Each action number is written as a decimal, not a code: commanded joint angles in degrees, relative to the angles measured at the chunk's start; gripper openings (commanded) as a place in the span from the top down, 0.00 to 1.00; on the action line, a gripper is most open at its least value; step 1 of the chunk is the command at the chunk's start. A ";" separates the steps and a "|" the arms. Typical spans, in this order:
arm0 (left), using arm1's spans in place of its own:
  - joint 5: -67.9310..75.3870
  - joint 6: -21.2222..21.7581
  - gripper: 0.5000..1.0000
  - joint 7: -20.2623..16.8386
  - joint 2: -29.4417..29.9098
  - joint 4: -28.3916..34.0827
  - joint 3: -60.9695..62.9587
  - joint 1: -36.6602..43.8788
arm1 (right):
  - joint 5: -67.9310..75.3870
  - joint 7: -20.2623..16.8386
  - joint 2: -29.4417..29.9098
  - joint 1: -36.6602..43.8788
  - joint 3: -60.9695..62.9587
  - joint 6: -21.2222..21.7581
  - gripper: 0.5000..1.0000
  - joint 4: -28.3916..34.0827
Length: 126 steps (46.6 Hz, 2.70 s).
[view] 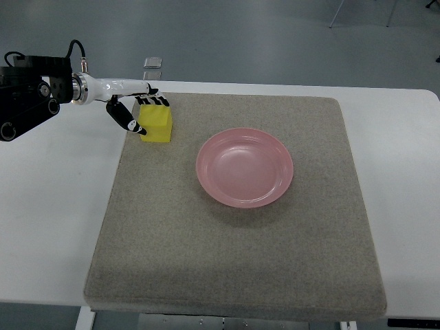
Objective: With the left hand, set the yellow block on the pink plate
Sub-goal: 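Lower the left hand onto the yellow cube and close fingers around it, then carry the held yellow cube with the left hand over the pink plate, then set the cube down in the plate and open the left hand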
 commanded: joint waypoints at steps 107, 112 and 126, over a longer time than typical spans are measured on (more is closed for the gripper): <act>-0.08 1.94 0.50 0.71 -16.17 -5.99 -5.09 0.61 | 0.00 -0.02 0.00 0.00 0.00 -0.04 0.15 0.00; -0.08 1.94 0.47 0.71 -15.99 -5.90 -5.00 0.78 | 0.00 -0.02 0.00 0.00 0.00 -0.04 0.15 0.08; -0.34 1.94 0.21 0.62 -15.38 -5.99 -5.09 0.79 | 0.00 -0.02 0.00 0.00 0.00 0.05 0.15 0.00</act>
